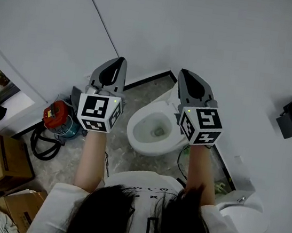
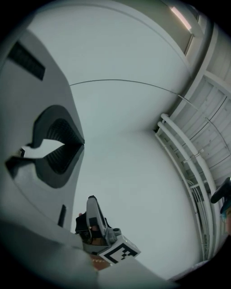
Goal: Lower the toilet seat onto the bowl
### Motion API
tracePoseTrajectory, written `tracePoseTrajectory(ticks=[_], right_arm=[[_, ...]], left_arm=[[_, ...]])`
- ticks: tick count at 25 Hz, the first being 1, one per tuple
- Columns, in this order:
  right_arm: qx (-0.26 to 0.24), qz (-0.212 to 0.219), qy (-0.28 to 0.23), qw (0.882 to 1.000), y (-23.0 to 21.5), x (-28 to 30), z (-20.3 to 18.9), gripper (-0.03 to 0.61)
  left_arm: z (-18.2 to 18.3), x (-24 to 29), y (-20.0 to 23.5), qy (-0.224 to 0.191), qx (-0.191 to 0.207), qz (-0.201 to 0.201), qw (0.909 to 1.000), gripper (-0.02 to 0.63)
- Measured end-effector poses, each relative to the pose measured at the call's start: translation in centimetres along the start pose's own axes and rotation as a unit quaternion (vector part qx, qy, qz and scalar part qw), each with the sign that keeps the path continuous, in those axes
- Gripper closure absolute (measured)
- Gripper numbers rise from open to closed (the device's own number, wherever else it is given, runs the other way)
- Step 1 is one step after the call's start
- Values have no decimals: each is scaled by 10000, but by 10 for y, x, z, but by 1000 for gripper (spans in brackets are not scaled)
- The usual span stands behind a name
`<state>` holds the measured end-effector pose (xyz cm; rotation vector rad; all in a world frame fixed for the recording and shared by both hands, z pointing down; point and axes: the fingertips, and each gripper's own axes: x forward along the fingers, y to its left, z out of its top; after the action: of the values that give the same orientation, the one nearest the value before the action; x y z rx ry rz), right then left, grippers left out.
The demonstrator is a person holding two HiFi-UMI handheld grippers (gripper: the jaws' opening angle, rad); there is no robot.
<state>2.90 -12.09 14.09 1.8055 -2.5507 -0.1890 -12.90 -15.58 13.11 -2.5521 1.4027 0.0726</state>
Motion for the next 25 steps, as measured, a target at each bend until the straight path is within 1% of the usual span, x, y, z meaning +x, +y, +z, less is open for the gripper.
tracePoseTrajectory(ticks=[5, 8, 10, 17, 25], right_arm=[[-161, -256, -315, 9990, -10, -12, 34, 551], [-357, -418, -506, 9972, -14, -19, 48, 551], [-436, -494, -571, 9962, -16, -23, 51, 551], [-480, -636, -823, 9934, -15, -31, 62, 551], [-500, -753, -909, 9917, -20, -40, 69, 551]], left_arm=[[23, -2, 0, -217, 11, -53, 9998, 604], [35, -4, 3, -351, 39, -50, 9994, 604], [40, -7, 6, -426, 35, -33, 9991, 604], [52, -13, 16, -590, 32, 56, 9982, 604], [55, -14, 14, -663, 55, 73, 9978, 604]])
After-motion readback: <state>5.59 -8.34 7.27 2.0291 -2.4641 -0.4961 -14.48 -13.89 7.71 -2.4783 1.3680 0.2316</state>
